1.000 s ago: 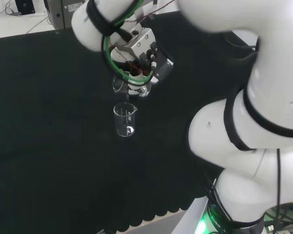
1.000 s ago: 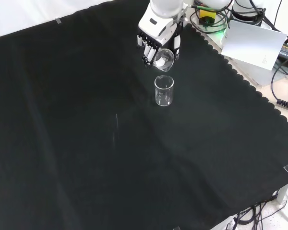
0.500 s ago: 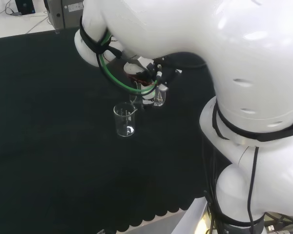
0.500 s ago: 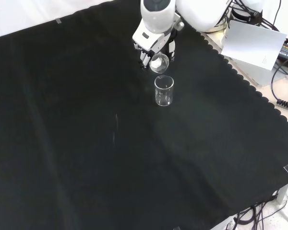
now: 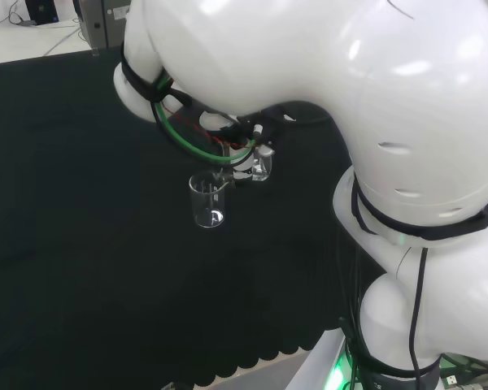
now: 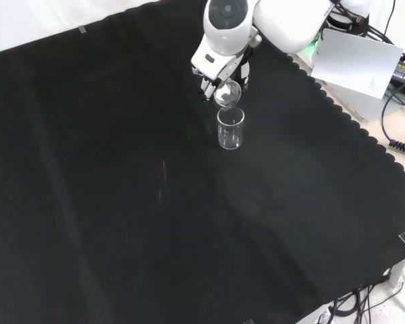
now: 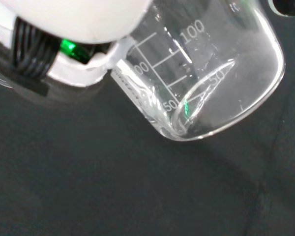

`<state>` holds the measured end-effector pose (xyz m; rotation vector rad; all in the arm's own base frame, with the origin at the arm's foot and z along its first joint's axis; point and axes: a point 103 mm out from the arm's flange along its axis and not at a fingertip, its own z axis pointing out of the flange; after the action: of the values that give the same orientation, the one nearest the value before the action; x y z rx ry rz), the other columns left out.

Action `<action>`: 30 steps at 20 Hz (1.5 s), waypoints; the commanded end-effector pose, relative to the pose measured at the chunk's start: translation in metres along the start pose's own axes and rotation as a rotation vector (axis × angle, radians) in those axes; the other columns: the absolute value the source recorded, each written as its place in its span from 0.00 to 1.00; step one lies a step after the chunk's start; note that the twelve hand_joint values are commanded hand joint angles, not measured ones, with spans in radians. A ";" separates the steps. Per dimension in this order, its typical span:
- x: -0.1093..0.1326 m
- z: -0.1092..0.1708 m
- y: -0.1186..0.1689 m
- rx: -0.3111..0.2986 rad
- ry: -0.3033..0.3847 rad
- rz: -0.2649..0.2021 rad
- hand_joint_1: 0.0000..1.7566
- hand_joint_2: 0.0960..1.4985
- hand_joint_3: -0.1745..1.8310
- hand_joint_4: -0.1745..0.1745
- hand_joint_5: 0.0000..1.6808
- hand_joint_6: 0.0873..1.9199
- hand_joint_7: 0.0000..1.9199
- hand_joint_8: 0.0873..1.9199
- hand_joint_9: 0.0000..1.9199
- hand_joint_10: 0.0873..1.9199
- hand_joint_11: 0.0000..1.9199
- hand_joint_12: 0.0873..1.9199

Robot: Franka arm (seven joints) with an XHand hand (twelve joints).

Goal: Pour the water from the handheld beaker into the one on the table.

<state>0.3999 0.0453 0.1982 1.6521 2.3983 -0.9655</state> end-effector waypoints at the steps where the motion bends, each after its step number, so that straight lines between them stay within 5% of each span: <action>1: 0.007 -0.010 -0.002 -0.008 -0.046 -0.003 0.66 0.35 0.48 0.72 0.76 0.35 0.80 0.36 0.95 0.07 0.78 0.31; 30: 0.019 -0.031 0.007 0.043 -0.289 0.039 0.66 0.36 0.48 0.75 0.75 0.36 0.79 0.36 0.95 0.07 0.78 0.31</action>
<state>0.4079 0.0740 0.2115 1.4759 2.1831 -1.1476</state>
